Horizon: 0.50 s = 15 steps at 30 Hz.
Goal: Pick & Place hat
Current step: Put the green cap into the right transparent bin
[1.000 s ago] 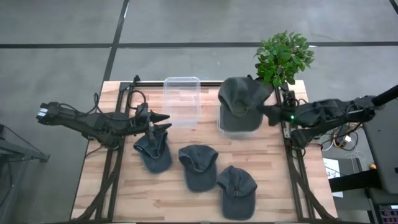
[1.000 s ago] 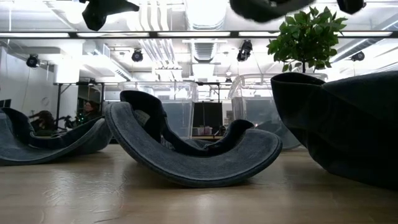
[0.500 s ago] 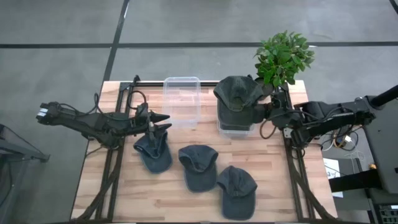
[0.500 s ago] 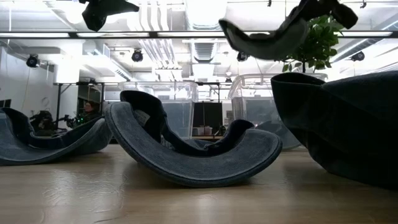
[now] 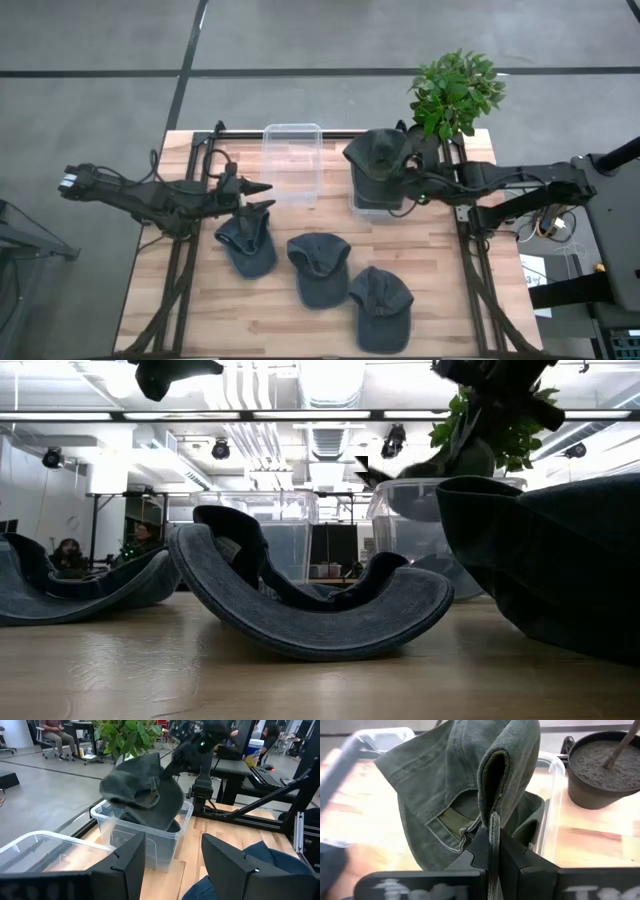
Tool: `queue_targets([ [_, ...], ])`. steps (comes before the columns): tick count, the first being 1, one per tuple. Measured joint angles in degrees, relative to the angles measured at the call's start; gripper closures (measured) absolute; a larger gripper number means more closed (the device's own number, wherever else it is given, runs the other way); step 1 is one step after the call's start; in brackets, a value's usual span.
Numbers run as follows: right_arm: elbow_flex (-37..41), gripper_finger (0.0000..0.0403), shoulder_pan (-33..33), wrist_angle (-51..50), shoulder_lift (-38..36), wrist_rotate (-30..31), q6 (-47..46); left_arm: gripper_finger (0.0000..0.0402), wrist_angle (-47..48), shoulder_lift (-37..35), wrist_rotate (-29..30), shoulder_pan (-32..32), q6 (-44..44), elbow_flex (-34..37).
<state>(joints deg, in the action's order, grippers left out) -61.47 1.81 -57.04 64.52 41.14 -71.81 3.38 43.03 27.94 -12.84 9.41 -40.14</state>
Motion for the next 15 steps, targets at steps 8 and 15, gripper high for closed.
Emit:
queue_targets([
  [8, 0.0, 0.0390, -2.0, -0.8, 2.9, -3.7, 0.3, 0.0216, 0.4, -1.0, 0.0, 0.0, -0.3, 0.1],
  [15, 0.0, 0.0389, -2.1, -1.5, 3.7, -4.1, 0.2, 0.0216, 0.7, -1.0, 0.0, 0.0, -0.3, 0.1],
])
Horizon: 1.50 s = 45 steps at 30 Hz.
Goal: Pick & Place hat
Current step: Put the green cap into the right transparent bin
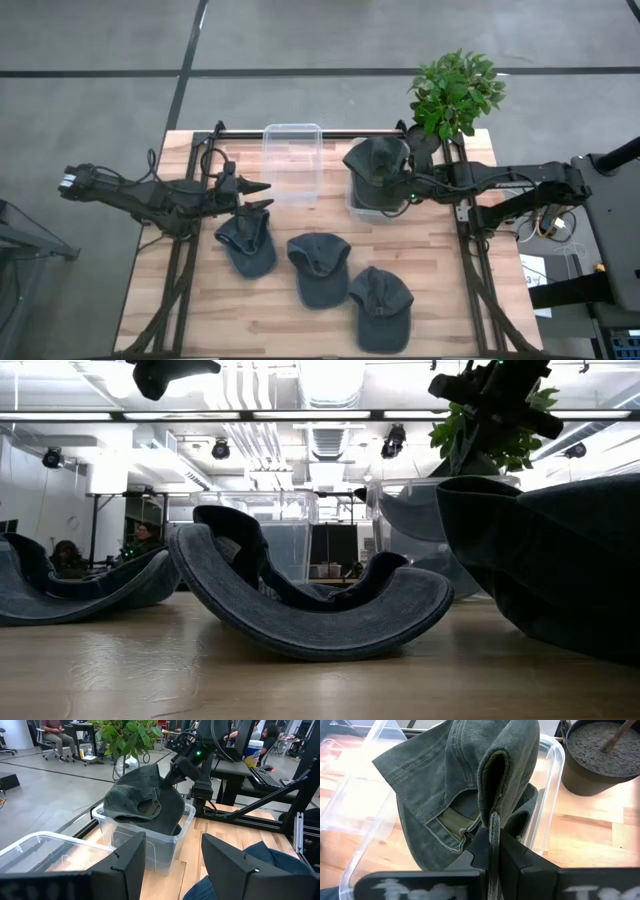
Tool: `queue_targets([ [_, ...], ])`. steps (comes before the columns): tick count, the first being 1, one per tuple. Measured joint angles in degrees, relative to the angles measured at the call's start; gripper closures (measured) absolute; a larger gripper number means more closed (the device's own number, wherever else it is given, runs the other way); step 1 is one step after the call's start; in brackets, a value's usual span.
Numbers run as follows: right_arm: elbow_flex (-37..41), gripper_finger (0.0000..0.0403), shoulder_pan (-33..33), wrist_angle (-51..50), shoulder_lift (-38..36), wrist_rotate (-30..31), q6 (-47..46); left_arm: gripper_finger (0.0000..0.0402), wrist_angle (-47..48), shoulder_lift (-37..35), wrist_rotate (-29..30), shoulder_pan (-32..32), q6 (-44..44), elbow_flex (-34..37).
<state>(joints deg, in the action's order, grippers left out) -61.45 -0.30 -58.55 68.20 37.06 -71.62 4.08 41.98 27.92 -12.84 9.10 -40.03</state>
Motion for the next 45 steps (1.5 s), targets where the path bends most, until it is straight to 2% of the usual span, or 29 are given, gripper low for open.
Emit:
queue_targets([
  [3, 0.0, 0.0377, 0.0, 0.0, 0.0, 0.0, -0.1, 0.0216, 0.0, 0.0, 0.0, 0.0, 0.0, 0.0],
  [9, 0.0, 0.0328, 0.0, 0.1, -0.2, -0.1, 0.5, 0.0216, 0.0, 0.0, 0.0, 0.0, 0.0, 0.0],
  [14, 0.0, 0.0293, 0.0, 0.0, -0.5, -4.1, 2.1, 0.0216, 0.0, 0.0, 0.0, 0.0, 0.0, 0.0],
  [18, -0.2, 0.0282, 0.0, -0.5, -1.4, -6.2, 2.4, 0.0216, 0.0, 0.0, 0.0, 0.0, -0.3, 0.0],
  [30, -0.9, 0.0309, 0.3, -7.1, -3.8, -11.9, 1.5, 0.0216, 0.1, 0.0, 0.0, 0.0, -0.3, 0.0],
  [37, -1.3, 0.0333, 3.0, -7.2, -4.3, -12.1, 3.9, 0.0216, 0.1, 0.1, 0.0, 0.0, -0.1, 0.0],
  [45, -0.9, 0.0348, 3.1, -5.2, -4.4, -8.4, 7.1, 0.0216, -0.6, 0.2, 0.0, 0.0, 0.2, 0.0],
])
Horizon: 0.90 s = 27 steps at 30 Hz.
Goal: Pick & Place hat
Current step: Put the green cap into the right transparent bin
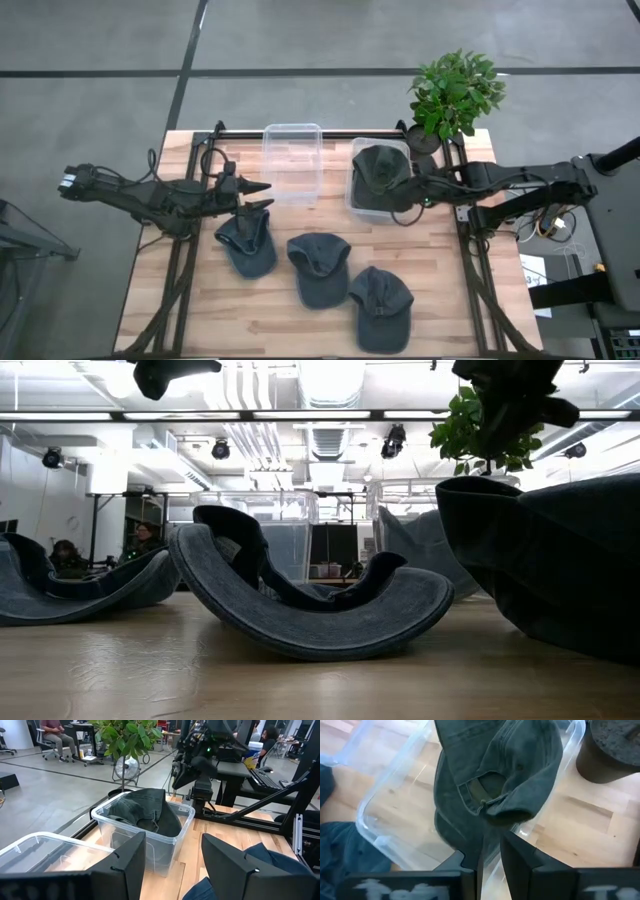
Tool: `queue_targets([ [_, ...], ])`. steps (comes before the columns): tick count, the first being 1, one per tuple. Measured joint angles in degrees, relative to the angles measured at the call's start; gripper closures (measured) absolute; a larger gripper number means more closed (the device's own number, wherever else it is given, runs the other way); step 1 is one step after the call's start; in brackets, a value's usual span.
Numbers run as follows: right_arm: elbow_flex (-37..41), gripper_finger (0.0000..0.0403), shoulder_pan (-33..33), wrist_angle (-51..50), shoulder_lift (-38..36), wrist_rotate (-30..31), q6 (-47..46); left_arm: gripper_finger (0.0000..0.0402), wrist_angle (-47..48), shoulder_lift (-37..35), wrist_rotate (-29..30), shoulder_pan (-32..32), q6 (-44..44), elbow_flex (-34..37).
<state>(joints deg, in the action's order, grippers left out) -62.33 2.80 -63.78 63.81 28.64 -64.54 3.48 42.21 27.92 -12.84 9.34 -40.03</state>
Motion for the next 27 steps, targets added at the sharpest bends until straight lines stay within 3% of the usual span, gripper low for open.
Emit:
queue_targets([
  [12, 1.4, 0.0351, -6.7, 2.8, 3.2, -2.0, 4.9, 0.0216, 0.0, 1.1, 0.1, 0.0, 0.5, 0.0],
  [21, 0.9, 0.0351, -6.9, 2.8, 11.8, -3.1, 7.5, 0.0216, 0.0, 1.5, 0.1, 0.0, 0.8, 0.0],
  [27, 0.6, 0.0351, -6.8, 2.7, 13.4, -3.3, 7.9, 0.0216, -0.1, 1.5, 0.2, 0.0, 0.9, 0.0],
])
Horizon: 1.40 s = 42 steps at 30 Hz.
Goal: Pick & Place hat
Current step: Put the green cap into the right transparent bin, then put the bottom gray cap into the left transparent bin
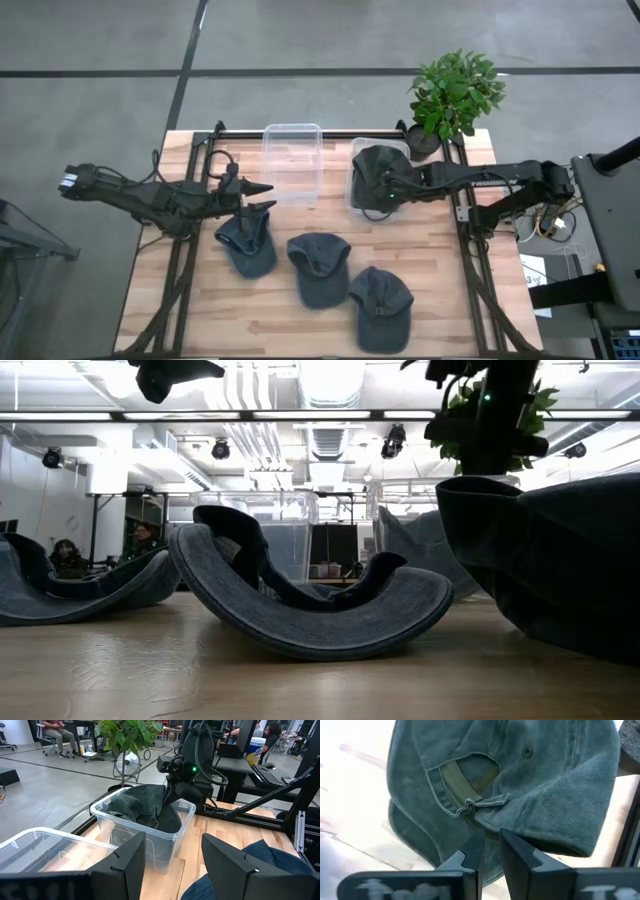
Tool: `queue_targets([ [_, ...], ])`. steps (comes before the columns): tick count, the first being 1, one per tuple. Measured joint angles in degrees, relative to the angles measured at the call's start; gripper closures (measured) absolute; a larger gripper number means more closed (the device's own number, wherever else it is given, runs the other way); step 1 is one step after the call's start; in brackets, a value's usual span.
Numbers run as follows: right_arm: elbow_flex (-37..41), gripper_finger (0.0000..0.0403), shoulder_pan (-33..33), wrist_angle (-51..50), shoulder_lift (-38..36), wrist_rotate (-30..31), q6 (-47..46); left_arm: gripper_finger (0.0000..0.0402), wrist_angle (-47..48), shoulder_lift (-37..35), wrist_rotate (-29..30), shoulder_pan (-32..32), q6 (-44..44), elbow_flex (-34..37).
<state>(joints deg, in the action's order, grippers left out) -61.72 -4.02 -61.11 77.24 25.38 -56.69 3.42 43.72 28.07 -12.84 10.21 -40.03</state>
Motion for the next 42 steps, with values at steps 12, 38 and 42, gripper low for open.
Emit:
queue_targets([
  [12, -2.8, 0.0351, 15.1, -0.2, -13.0, -15.2, 8.7, 0.0216, 0.1, 0.0, -1.3, 0.0, 0.4, 0.0],
  [38, 0.3, 0.0336, 57.4, 3.6, -6.5, -20.8, -41.4, 0.0216, 0.1, 0.0, -1.7, 0.0, 5.0, 0.0],
  [42, 0.3, 0.0304, 57.4, 5.3, -4.7, -20.8, -40.4, 0.0216, 0.1, 0.0, -2.1, 0.0, 5.0, 0.0],
])
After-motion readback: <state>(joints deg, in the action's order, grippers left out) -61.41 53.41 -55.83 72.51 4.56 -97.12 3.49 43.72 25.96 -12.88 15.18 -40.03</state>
